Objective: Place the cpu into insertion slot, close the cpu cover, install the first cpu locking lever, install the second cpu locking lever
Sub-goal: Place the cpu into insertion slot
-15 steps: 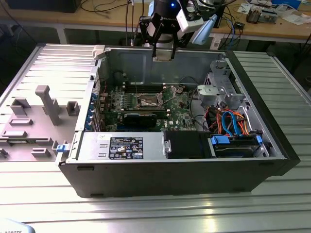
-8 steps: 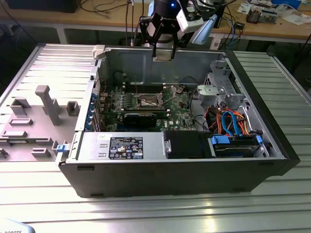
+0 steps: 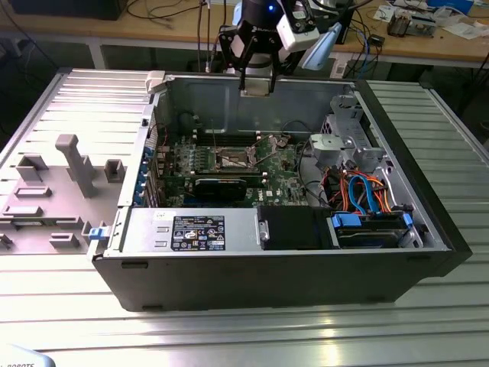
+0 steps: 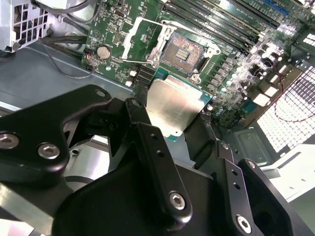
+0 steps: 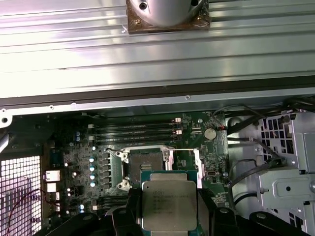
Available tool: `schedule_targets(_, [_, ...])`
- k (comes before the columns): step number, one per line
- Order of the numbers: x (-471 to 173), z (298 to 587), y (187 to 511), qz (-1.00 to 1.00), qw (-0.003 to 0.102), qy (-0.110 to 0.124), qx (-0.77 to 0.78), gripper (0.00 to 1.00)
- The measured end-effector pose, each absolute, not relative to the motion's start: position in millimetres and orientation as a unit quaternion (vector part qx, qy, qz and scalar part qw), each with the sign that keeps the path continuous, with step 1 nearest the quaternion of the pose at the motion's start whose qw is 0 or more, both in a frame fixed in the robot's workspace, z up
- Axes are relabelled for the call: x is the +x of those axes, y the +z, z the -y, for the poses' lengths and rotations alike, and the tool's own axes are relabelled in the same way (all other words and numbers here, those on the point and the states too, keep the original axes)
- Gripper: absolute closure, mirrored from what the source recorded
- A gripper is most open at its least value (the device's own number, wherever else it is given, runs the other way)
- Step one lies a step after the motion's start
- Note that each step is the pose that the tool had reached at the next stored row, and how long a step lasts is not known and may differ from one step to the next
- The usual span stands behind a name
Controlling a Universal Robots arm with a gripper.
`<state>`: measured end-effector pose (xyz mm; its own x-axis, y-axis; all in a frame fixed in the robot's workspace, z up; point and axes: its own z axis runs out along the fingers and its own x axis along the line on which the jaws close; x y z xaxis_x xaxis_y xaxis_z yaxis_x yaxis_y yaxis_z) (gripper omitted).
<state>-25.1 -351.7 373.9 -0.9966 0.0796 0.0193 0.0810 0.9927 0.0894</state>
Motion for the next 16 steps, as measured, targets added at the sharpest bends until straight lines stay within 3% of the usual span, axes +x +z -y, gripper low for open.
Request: schedule_targets(16, [-25.6, 352.0, 373.2, 0.996, 0.006, -0.045, -0.079, 0.46])
